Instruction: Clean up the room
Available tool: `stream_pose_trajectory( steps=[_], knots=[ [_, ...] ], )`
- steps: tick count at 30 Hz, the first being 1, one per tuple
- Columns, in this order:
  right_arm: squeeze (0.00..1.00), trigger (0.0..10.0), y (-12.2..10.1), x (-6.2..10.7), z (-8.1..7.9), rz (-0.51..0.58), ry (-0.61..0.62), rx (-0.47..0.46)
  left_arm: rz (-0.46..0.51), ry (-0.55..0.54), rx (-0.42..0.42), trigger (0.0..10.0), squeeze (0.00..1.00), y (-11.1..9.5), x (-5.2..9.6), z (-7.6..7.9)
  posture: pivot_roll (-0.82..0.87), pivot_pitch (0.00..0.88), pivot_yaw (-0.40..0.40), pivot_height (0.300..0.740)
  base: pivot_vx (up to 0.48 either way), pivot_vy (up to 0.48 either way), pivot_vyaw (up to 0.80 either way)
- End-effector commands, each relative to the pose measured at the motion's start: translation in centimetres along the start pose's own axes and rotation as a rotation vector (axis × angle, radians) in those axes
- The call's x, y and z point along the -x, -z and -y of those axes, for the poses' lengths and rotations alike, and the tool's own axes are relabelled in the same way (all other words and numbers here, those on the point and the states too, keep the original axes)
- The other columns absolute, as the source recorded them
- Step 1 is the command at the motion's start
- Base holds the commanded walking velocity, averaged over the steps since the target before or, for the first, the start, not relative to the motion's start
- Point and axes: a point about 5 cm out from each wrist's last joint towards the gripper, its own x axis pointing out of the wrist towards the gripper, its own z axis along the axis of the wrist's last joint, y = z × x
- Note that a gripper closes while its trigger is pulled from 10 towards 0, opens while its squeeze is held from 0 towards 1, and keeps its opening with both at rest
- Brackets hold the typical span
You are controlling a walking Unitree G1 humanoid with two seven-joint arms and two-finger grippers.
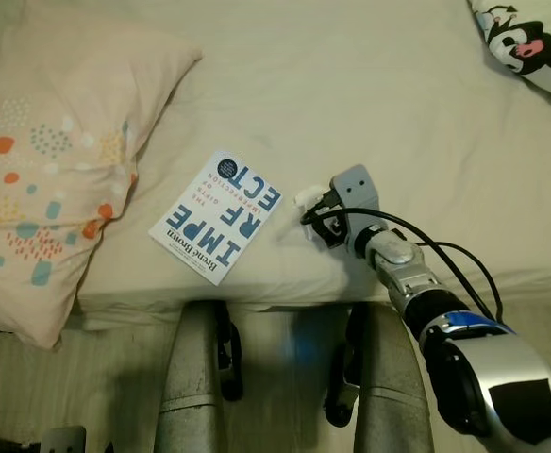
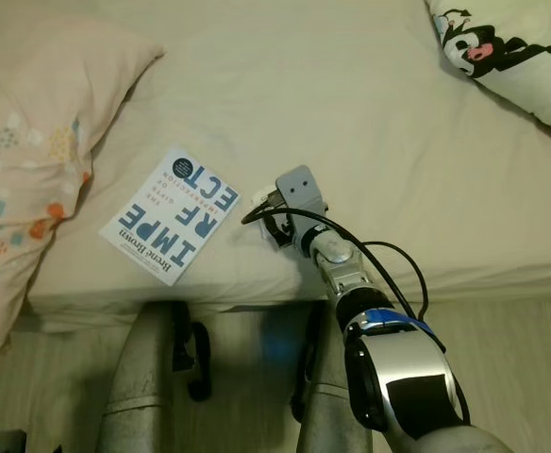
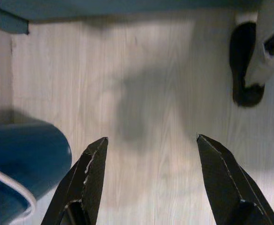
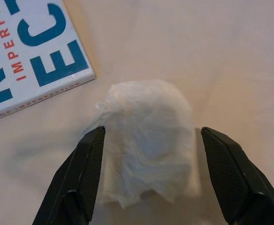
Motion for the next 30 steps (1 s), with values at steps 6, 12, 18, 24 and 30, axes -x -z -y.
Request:
stream_pose_trajectory(
  steps=[6, 12, 18, 24, 30],
  knots=[
    [0.0, 0.0, 0.0, -0.3, -0.5, -0.044, 0.003, 0.035, -0.061, -0.015, -0.012, 10.0, 0.0, 1.9, 1.8, -0.7, 0.17, 0.494, 0.12, 0.6, 0.0, 0.0, 0.0],
    [0.0, 0.0, -0.4, -0.4, -0.2, -0.04, 0.023, 0.03, -0.05, -0.011, -0.011, 10.0, 0.0, 1.4, 1.5, -0.5, 0.16, 0.492, 0.115, 0.6, 0.0, 0.0, 0.0],
    [0.0, 0.0, -0.1, -0.4, -0.2, -0.053, 0.014, 0.031, -0.042, -0.007, -0.009, 10.0, 0.0, 1.2, 1.3, -0.3, 0.15, 0.49, 0.112, 0.6, 0.0, 0.0, 0.0],
    [0.0, 0.0, 0.9, -0.1, -0.3, -0.1, 0.008, 0.016, -0.038, -0.007, 0.002, 10.0, 0.0, 0.9, 1.0, 0.3, 0.14, 0.476, 0.1, 0.6, 0.0, 0.0, 0.0],
    [0.0, 0.0, 0.5, -0.2, -0.4, -0.066, -0.002, -0.058, -0.035, -0.007, 0.005, 10.0, 0.0, 0.6, 0.7, 0.4, 0.15, 0.468, 0.099, 0.6, 0.0, 0.0, 0.0]
  ],
)
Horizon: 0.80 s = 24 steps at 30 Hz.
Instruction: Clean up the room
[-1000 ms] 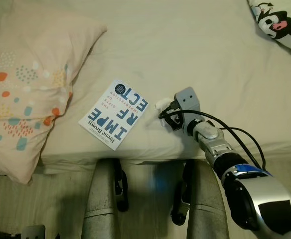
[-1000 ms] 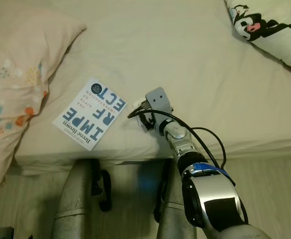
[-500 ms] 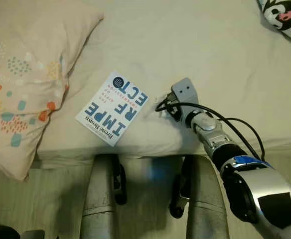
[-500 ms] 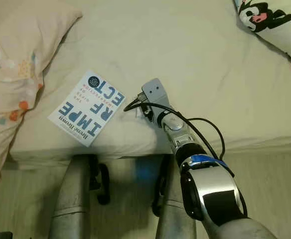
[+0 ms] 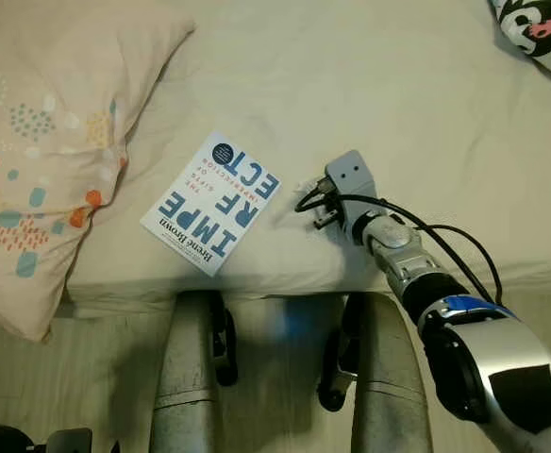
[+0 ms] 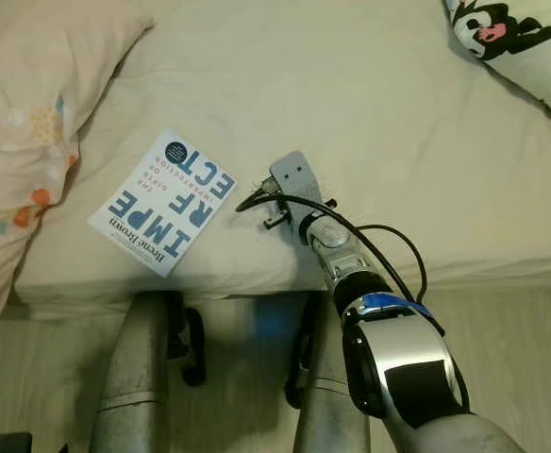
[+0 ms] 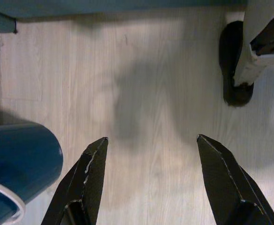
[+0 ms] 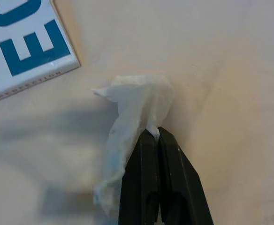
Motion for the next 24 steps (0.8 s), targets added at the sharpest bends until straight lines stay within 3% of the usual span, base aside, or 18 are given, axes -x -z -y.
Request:
stream_pose_trajectory(
  steps=[1, 2, 16, 19, 21, 24],
  knots=[
    [0.0, 0.0, 1.5, 0.2, -0.9, -0.041, -0.025, -0.053, -0.077, -0.016, -0.004, 10.0, 0.0, 1.6, 1.1, -0.5, 0.15, 0.468, 0.099, 0.6, 0.0, 0.0, 0.0],
    [0.0, 0.0, 0.8, 0.1, -0.7, -0.001, -0.032, -0.108, -0.073, -0.019, -0.002, 10.0, 0.0, 1.4, 0.8, -0.5, 0.14, 0.455, 0.095, 0.6, 0.0, 0.0, 0.0],
    [0.0, 0.0, -2.5, -0.3, -0.3, 0.18, -0.09, -0.251, -0.071, -0.035, 0.023, 10.0, 0.0, 0.1, -1.3, 0.1, 0.09, 0.366, 0.064, 0.6, 0.0, 0.0, 0.0],
    [0.0, 0.0, -3.5, -0.4, -0.3, 0.256, -0.116, -0.333, -0.075, -0.039, 0.031, 10.0, 0.0, -0.5, -2.2, 0.4, 0.08, 0.33, 0.057, 0.6, 0.0, 0.0, 0.0],
    [0.0, 0.0, -4.4, -0.4, -0.7, 0.334, -0.177, -0.414, -0.081, -0.041, 0.041, 10.0, 0.0, -1.1, -3.0, 0.8, 0.06, 0.286, 0.051, 0.6, 0.0, 0.0, 0.0],
    [0.0, 0.0, -4.1, -0.2, -1.6, 0.361, -0.24, -0.429, -0.084, -0.049, 0.055, 10.0, 0.0, -1.9, -3.9, 1.0, 0.04, 0.24, 0.047, 0.61, 0.0, 0.0, 0.0]
  ],
)
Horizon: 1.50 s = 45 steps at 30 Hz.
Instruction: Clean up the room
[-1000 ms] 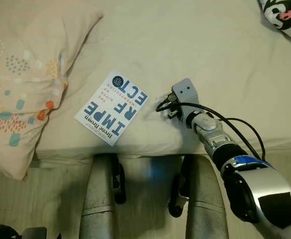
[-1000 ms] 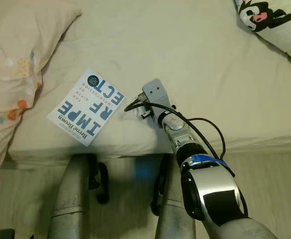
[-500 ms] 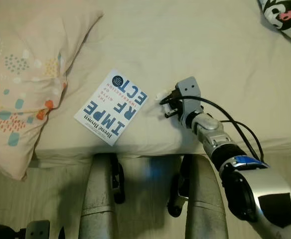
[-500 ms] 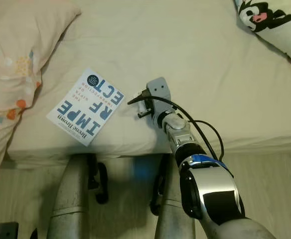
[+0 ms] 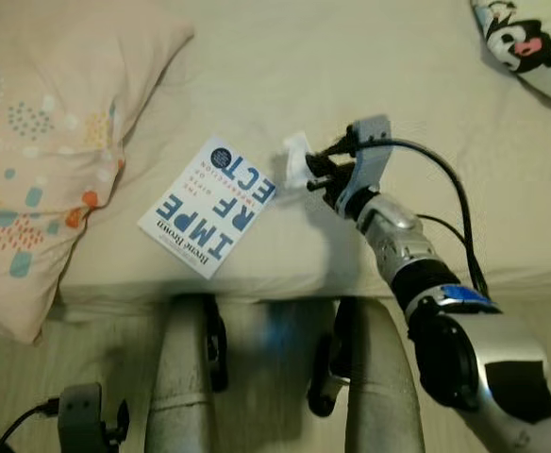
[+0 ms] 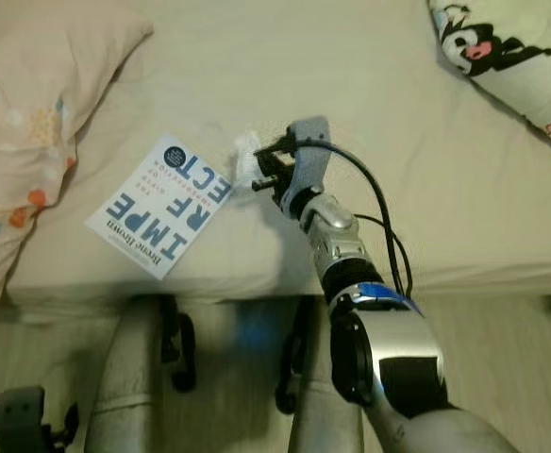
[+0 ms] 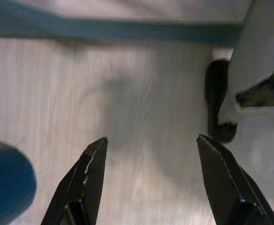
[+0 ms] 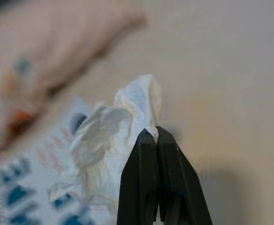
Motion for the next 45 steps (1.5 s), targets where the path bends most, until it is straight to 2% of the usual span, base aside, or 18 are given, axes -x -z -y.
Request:
stream_pose_trajectory(
  steps=[1, 4, 7, 11, 15, 20, 27, 28, 29, 31, 36, 38, 39, 40, 41, 42, 43, 45],
  knots=[
    [0.0, 0.0, 1.4, 0.5, -0.5, -0.017, -0.035, -0.048, -0.088, -0.038, 0.006, 10.0, 0.0, 1.9, 0.9, -0.8, 0.04, 0.24, 0.047, 0.61, 0.0, 0.0, 0.0],
    [0.0, 0.0, 2.7, 1.1, -1.0, -0.047, -0.063, -0.06, -0.087, -0.07, 0.027, 10.0, 0.0, 1.2, 0.2, -1.0, 0.02, 0.209, 0.044, 0.62, 0.0, 0.0, 0.0],
    [0.0, 0.0, 6.2, 2.8, -1.8, -0.16, -0.093, -0.058, -0.101, -0.159, 0.087, 10.0, 0.0, -0.4, -1.2, -2.1, 0.01, 0.167, 0.04, 0.635, 0.0, 0.0, 0.0],
    [0.0, 0.0, 7.9, 3.8, -2.1, -0.213, -0.092, -0.061, -0.136, -0.191, 0.12, 10.0, 0.0, -1.1, -1.9, -2.2, -0.01, 0.139, 0.038, 0.645, -0.12, 0.0, 0.0],
    [0.0, 0.0, 8.9, 4.5, -2.2, -0.245, -0.091, -0.069, -0.139, -0.192, 0.101, 10.0, 0.0, -1.9, -2.6, -1.9, -0.03, 0.11, 0.043, 0.66, -0.24, 0.0, 0.0],
    [0.0, 0.0, 9.3, 4.9, -2.2, -0.264, -0.092, -0.07, -0.159, -0.172, 0.091, 10.0, 0.0, -1.7, -2.6, -1.3, -0.03, 0.093, 0.044, 0.67, 0.0, 0.0, 0.0],
    [0.0, 0.0, 12.4, 7.2, -2.8, -0.416, -0.082, -0.048, -0.268, -0.157, 0.055, 10.0, 0.0, 0.4, -1.8, -0.2, -0.04, 0.072, 0.042, 0.69, 0.0, 0.0, 0.0],
    [0.0, 0.0, 13.6, 8.2, -2.8, -0.481, -0.066, -0.029, -0.3, -0.149, 0.042, 10.0, 0.0, 1.1, -1.4, 0.0, -0.04, 0.067, 0.041, 0.695, 0.0, 0.0, 0.0],
    [0.0, 0.0, 13.6, 8.2, -2.8, -0.481, -0.066, -0.029, -0.3, -0.149, 0.042, 10.0, 0.0, 1.1, -1.4, 0.0, -0.04, 0.067, 0.041, 0.695, 0.0, 0.0, 0.0],
    [0.0, 0.0, 16.0, 10.8, -2.7, -0.616, -0.023, 0.001, -0.357, -0.127, 0.007, 10.0, 0.0, 2.5, -0.6, 0.4, -0.03, 0.058, 0.042, 0.705, 0.0, 0.0, 0.0],
    [0.0, 0.0, 17.6, 13.2, -2.5, -0.714, 0.027, -0.003, -0.397, -0.114, -0.014, 10.0, 0.0, 3.5, 0.0, 0.5, -0.04, 0.053, 0.046, 0.715, 0.0, 0.0, 0.0],
    [0.0, 0.0, 19.5, 16.6, -2.2, -0.833, 0.091, -0.011, -0.427, -0.1, -0.044, 10.0, 0.0, 4.4, 0.6, 0.6, -0.04, 0.047, 0.046, 0.725, 0.0, 0.0, 0.0],
    [0.0, 0.0, 19.5, 16.6, -2.2, -0.833, 0.091, -0.011, -0.427, -0.1, -0.044, 10.0, 0.0, 4.4, 0.6, 0.6, -0.04, 0.047, 0.046, 0.725, 0.0, 0.0, 0.0],
    [0.0, 0.0, 20.2, 18.1, -2.2, -0.88, 0.123, -0.027, -0.437, -0.092, -0.061, 10.0, 0.0, 4.7, 0.9, 0.7, -0.04, 0.047, 0.045, 0.73, 0.0, 0.0, 0.0],
    [0.0, 0.0, 20.2, 18.1, -2.2, -0.88, 0.123, -0.027, -0.437, -0.092, -0.061, 10.0, 0.0, 4.7, 0.9, 0.7, -0.04, 0.047, 0.045, 0.73, 0.0, 0.0, 0.0],
    [0.0, 0.0, 20.8, 19.6, -2.1, -0.932, 0.159, -0.033, -0.444, -0.088, -0.069, 10.0, 0.0, 4.9, 1.0, 0.7, -0.04, 0.046, 0.045, 0.735, 0.0, 0.0, 0.0],
    [0.0, 10.0, 21.3, 20.9, -2.0, -0.965, 0.197, -0.055, -0.446, -0.082, -0.077, 10.0, 0.0, 5.0, 1.1, 0.8, -0.04, 0.046, 0.044, 0.735, 0.0, 0.0, 0.0],
    [0.0, 10.0, 21.3, 20.9, -2.0, -0.965, 0.197, -0.055, -0.446, -0.082, -0.077, 10.0, 0.0, 5.0, 1.1, 0.8, -0.04, 0.046, 0.044, 0.735, 0.0, 0.0, 0.0]
  ],
)
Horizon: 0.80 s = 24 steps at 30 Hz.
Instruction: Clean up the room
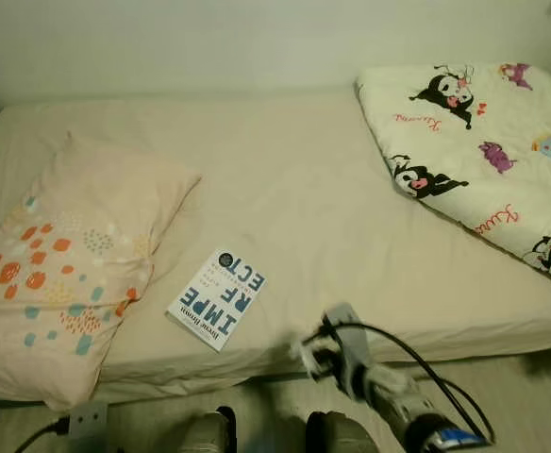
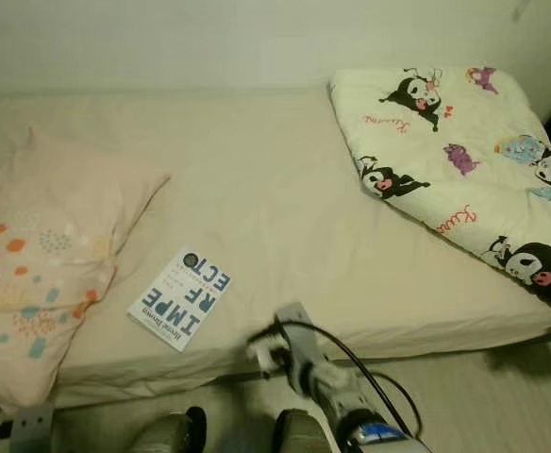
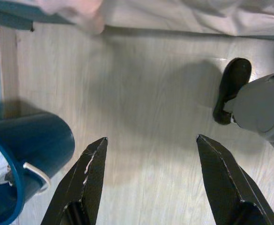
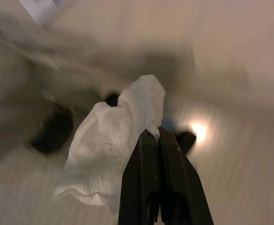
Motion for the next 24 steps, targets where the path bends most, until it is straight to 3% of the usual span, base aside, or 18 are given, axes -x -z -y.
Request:
stream_pose_trajectory(
  steps=[1, 6, 7, 12, 24],
  knots=[
    [0.0, 10.0, 1.6, 0.3, 0.0, -0.048, 0.025, -0.032, -0.021, 0.015, -0.022, 10.0, 0.0, 0.5, 0.1, 0.3, -0.04, 0.038, 0.045, 0.735, 0.0, 0.0, 0.77],
    [0.0, 10.0, 2.7, 0.5, -0.1, -0.096, 0.028, -0.04, -0.015, 0.028, -0.023, 10.0, 0.0, 0.3, 0.1, 0.6, -0.04, 0.027, 0.047, 0.735, 0.0, 0.0, 0.79],
    [0.0, 10.0, 4.1, 0.9, 0.0, -0.137, 0.06, -0.106, -0.007, 0.059, -0.019, 10.0, 0.0, -0.1, 0.1, 1.2, -0.04, 0.019, 0.046, 0.735, 0.0, 0.0, 0.79],
    [0.0, 10.0, 4.9, 1.2, 0.1, -0.16, 0.089, -0.149, 0.0, 0.091, -0.03, 10.0, 0.0, -0.5, 0.0, 1.7, -0.03, 0.008, 0.041, 0.735, 0.0, 0.0, 0.79],
    [0.0, 10.0, 4.2, 1.0, 0.3, -0.151, 0.101, -0.133, -0.049, 0.115, -0.106, 10.0, 0.0, 0.2, 0.1, 1.9, -0.04, 0.0, 0.046, 0.735, 0.0, 0.0, 0.79]
  ],
)
